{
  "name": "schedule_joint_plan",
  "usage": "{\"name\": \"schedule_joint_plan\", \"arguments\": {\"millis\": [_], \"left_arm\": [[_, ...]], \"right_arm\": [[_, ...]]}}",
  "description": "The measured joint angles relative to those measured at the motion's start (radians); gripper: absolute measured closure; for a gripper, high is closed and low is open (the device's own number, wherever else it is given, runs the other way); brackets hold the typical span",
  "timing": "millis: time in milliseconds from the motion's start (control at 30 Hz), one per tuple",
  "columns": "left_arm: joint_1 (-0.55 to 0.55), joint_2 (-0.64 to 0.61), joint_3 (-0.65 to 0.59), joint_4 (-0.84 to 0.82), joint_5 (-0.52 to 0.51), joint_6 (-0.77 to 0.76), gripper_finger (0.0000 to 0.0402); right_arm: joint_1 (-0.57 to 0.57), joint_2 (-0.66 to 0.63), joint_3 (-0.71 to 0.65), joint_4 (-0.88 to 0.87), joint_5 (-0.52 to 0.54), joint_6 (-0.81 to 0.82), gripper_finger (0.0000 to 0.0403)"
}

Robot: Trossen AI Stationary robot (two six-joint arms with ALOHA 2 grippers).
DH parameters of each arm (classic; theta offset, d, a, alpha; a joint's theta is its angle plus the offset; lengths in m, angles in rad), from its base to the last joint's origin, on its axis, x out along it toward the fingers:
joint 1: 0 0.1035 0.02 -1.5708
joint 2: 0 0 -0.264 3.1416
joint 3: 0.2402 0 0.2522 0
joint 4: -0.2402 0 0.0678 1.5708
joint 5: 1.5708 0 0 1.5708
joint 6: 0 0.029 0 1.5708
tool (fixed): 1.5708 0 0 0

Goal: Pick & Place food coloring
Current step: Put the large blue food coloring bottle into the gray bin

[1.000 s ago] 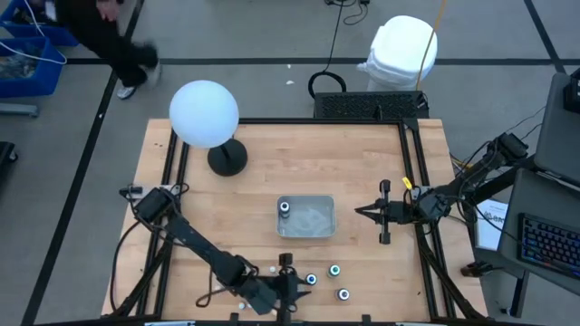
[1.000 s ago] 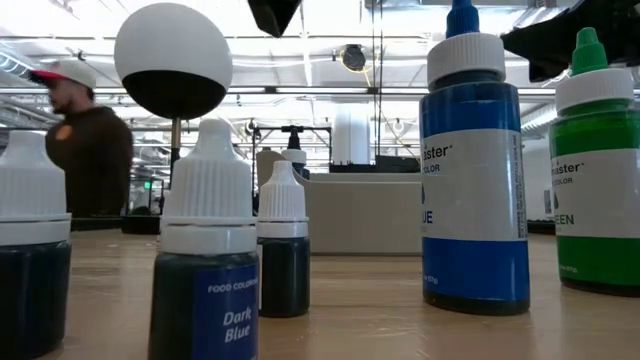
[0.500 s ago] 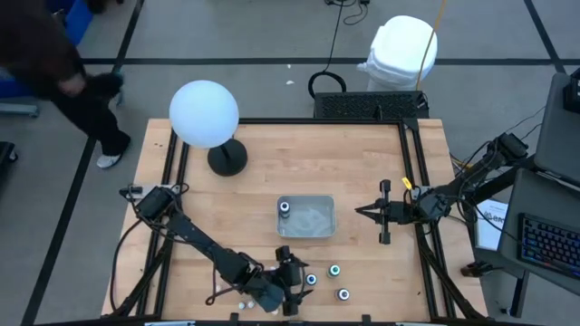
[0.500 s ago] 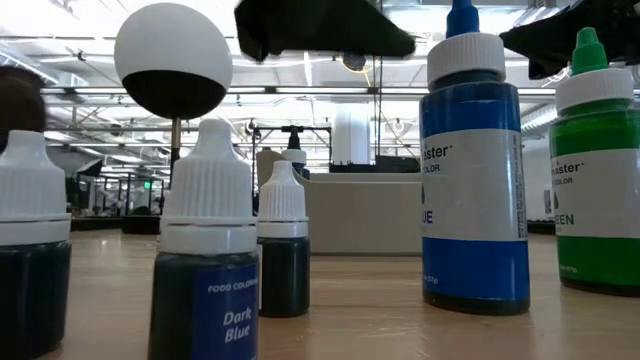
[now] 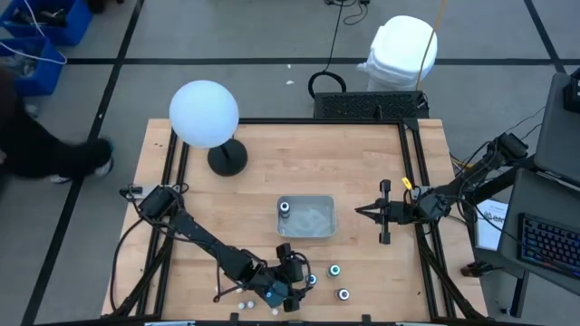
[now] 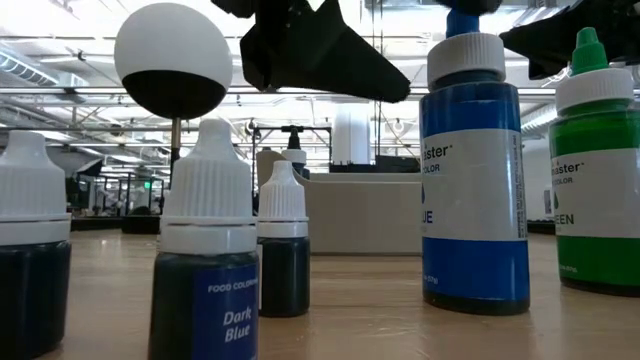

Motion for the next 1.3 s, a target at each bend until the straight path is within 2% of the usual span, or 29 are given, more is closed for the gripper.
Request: {"name": "schedule_joint_plan", "arguments": {"millis": [267, 467, 633, 833, 1100, 1300], "left_arm": [[0.01, 0.047, -0.001, 0.083, 0.029, 0.049, 0.0086], [0.016, 0.05, -0.001, 0.083, 0.039, 0.049, 0.0084], [0.015, 0.05, -0.001, 0.084, 0.04, 0.049, 0.0101], [0.015, 0.05, -0.001, 0.104, 0.042, 0.06, 0.0156], [0.015, 0.05, 0.0, 0.13, 0.109, 0.071, 0.0274], [0.013, 0.05, 0.0, 0.131, 0.117, 0.072, 0.0281]], "right_arm": [[0.0, 0.0, 0.0, 0.001, 0.0, 0.008, 0.0403], [0.0, 0.0, 0.0, 0.0, 0.0, 0.008, 0.0403], [0.0, 0.0, 0.0, 0.0, 0.0, 0.008, 0.0403], [0.0, 0.0, 0.0, 0.0, 0.0, 0.008, 0.0403], [0.0, 0.0, 0.0, 0.0, 0.0, 0.008, 0.0403], [0.0, 0.0, 0.0, 0.0, 0.0, 0.008, 0.0403]]}}
